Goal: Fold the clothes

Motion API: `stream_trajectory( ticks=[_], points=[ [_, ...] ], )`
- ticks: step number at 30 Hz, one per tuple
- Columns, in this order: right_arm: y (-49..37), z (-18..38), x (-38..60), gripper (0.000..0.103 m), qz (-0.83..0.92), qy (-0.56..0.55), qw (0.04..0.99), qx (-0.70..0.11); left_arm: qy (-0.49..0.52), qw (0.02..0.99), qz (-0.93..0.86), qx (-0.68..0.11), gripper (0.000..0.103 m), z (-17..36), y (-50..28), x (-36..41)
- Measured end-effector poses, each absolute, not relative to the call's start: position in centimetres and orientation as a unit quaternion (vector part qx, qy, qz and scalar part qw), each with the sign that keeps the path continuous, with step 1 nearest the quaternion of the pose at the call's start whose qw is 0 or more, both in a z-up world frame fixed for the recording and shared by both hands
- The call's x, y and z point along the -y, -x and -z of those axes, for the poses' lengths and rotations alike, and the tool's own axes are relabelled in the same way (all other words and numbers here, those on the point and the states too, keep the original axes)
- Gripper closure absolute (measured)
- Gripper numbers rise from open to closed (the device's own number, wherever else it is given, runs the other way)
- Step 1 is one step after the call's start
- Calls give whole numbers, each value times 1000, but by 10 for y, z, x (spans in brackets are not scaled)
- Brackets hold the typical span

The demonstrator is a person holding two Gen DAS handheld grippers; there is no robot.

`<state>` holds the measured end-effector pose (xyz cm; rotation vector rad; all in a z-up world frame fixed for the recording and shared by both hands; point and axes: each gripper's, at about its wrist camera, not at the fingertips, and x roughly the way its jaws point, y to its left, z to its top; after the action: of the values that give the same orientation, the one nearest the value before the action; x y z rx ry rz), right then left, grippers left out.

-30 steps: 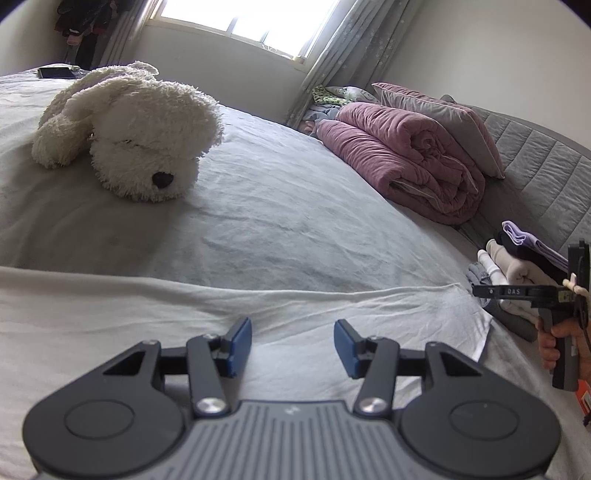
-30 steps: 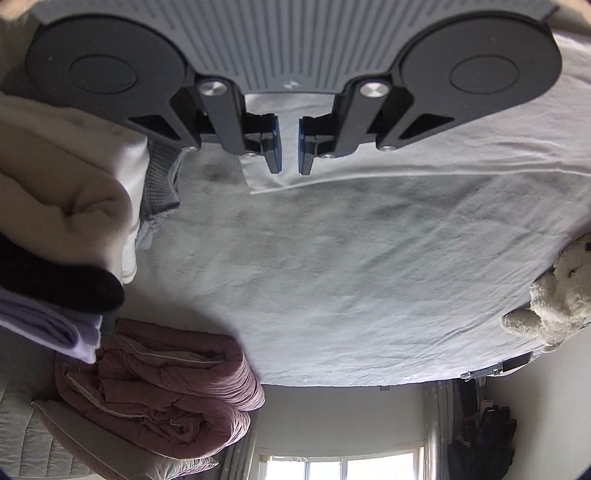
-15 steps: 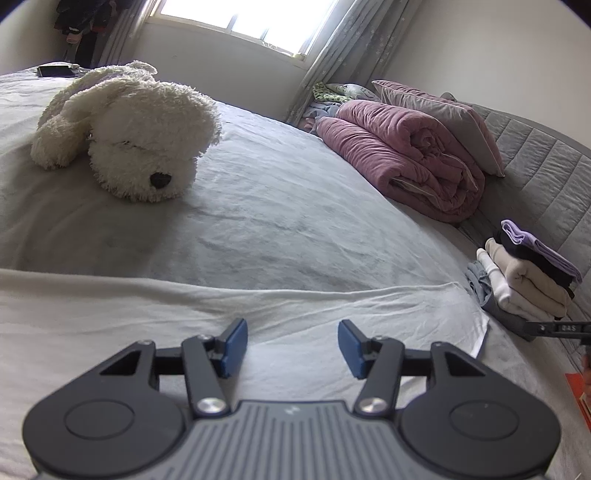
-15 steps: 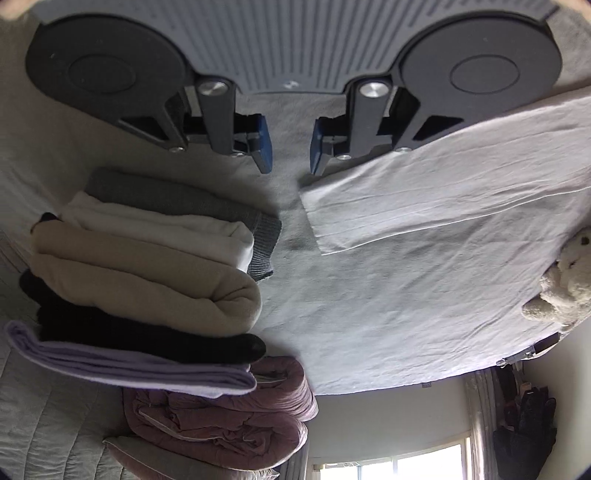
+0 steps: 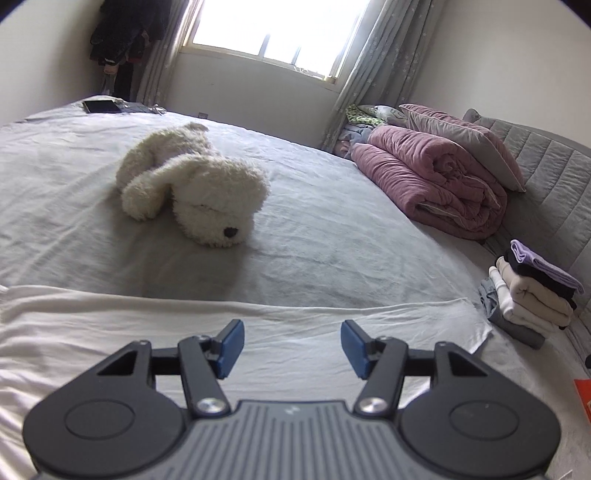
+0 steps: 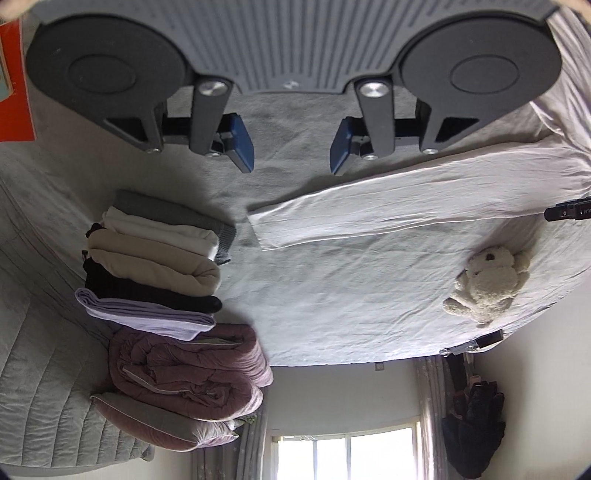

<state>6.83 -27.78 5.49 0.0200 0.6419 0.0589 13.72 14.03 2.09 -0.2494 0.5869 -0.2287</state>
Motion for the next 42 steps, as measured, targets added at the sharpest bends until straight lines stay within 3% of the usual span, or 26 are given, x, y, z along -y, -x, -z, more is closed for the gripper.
stream_trajectory(
  ticks=[7,14,19,35,42],
  points=[
    [-47,-51,228,52,-91,-4,946,-311,115,945,46,-302,44,-37,-80,-197],
    [-37,-39,185,47,-129,8,939,-319,103,943,10,-317,44,-13,-41,-237],
    [-48,-35,145,47,-168,27,930,-325,146,952,-48,-265,44,17,-18,-265],
    [-134,-3,-27,37,-326,97,887,-313,198,951,-92,-221,47,30,-35,-279],
    [-184,9,-81,37,-362,115,871,-312,209,942,-85,-250,71,46,-47,-295]
  ],
)
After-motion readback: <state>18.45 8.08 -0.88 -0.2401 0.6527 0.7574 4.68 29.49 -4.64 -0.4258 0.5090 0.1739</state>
